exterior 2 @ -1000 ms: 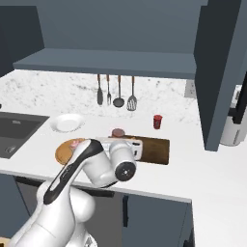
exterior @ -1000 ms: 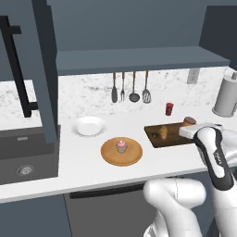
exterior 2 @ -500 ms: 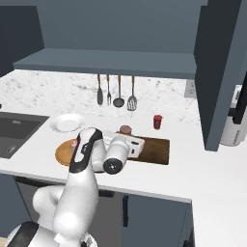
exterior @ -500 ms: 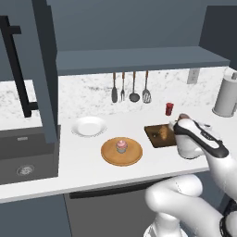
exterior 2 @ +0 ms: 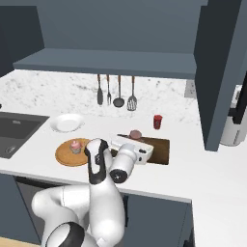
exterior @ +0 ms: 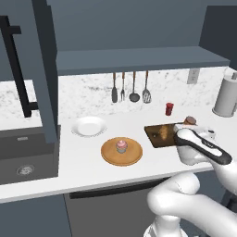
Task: From the different types of pastries on the counter, select a croissant and place it on the cutting board. Then retrieve a jar of jam from the cabinet and place it alongside the croissant on the cutting board.
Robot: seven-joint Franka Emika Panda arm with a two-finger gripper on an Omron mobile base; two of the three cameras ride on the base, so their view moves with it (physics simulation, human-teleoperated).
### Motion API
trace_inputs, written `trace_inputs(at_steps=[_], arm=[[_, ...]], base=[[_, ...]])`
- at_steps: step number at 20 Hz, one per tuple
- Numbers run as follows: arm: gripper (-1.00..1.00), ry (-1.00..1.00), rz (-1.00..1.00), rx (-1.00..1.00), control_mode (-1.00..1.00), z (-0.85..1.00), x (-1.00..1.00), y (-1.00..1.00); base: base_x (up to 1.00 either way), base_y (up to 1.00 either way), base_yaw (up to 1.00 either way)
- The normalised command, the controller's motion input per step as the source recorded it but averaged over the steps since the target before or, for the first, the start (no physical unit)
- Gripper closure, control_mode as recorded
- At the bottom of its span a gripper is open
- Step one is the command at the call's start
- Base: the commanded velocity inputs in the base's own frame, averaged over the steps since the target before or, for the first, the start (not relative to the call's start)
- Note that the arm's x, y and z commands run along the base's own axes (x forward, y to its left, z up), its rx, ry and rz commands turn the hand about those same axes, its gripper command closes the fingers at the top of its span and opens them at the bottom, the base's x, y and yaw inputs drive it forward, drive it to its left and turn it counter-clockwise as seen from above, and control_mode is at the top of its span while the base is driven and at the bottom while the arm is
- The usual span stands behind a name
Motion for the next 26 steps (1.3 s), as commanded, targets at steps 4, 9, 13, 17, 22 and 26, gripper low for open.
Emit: trace_inputs(at_steps=[4, 9, 13, 17, 22, 26], arm=[[1.0, 0.0, 0.0, 0.0, -1.0, -0.05, 0.0, -0.14], [1.0, 0.07, 0.0, 0.0, -1.0, -0.04, 0.06, -0.02], [1.0, 0.08, 0.0, 0.0, -1.0, 0.0, 0.19, -0.01], [1.0, 0.11, 0.0, 0.0, -1.0, -0.06, 0.07, 0.0], [1.0, 0.04, 0.0, 0.0, -1.0, -0.12, 0.03, -0.01], [1.0, 0.02, 0.0, 0.0, -1.0, -0.08, 0.08, -0.06]], base=[[0.0, 0.0, 0.0], [0.0, 0.0, 0.0], [0.0, 0.0, 0.0], [0.0, 0.0, 0.0], [0.0, 0.0, 0.0], [0.0, 0.0, 0.0]])
